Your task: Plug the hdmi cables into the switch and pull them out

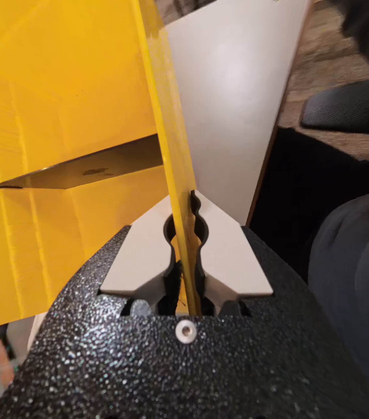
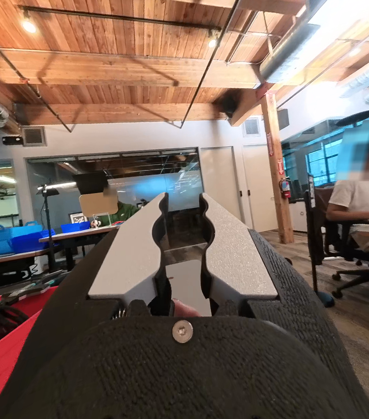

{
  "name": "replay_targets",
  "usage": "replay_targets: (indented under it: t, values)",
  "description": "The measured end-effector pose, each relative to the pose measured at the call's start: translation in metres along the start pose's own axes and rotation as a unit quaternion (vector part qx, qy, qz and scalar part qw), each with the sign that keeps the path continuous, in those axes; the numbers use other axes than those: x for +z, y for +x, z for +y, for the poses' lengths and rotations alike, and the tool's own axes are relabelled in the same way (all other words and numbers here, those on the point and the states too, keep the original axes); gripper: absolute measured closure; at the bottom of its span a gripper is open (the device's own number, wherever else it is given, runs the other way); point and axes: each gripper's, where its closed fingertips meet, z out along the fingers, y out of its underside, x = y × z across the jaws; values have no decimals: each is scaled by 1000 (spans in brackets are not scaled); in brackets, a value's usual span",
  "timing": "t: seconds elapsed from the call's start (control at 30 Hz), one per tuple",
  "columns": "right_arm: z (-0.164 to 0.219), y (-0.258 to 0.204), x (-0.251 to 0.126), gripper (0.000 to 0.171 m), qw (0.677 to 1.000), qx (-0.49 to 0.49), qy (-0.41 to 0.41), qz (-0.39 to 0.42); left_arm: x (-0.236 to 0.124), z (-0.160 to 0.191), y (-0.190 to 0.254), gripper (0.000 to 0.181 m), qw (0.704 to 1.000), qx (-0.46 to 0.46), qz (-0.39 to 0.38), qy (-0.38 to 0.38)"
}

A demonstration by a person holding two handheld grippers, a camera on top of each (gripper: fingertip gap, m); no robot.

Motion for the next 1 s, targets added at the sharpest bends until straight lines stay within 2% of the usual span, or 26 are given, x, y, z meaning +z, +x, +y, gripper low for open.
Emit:
replay_targets:
  t: [0.13,0.27,0.37,0.47,0.57,0.7,0.83,0.93,1.0]
  values:
    - [-15,31,-10,146,999,-9,2,35,58,-59,32,175,992,65,102,37]
    - [-27,63,-21,146,997,-22,2,67,123,-103,64,174,975,97,195,54]
    - [-35,86,-31,148,993,-66,9,102,184,-119,80,176,969,127,208,25]
    - [-34,100,-35,149,988,-87,5,124,232,-128,88,177,970,140,196,2]
    - [-30,102,-34,149,991,-65,-2,114,261,-137,91,176,973,115,201,-5]
    - [-25,96,-31,149,992,-71,-11,103,289,-137,92,176,971,61,228,-37]
    - [-18,86,-25,150,994,-69,-22,84,315,-119,84,177,977,42,196,-71]
    - [-9,66,-17,150,997,-59,-42,34,326,-105,79,177,980,13,180,-84]
    - [1,52,-12,150,996,-53,-67,0,326,-101,76,177,980,38,172,-89]
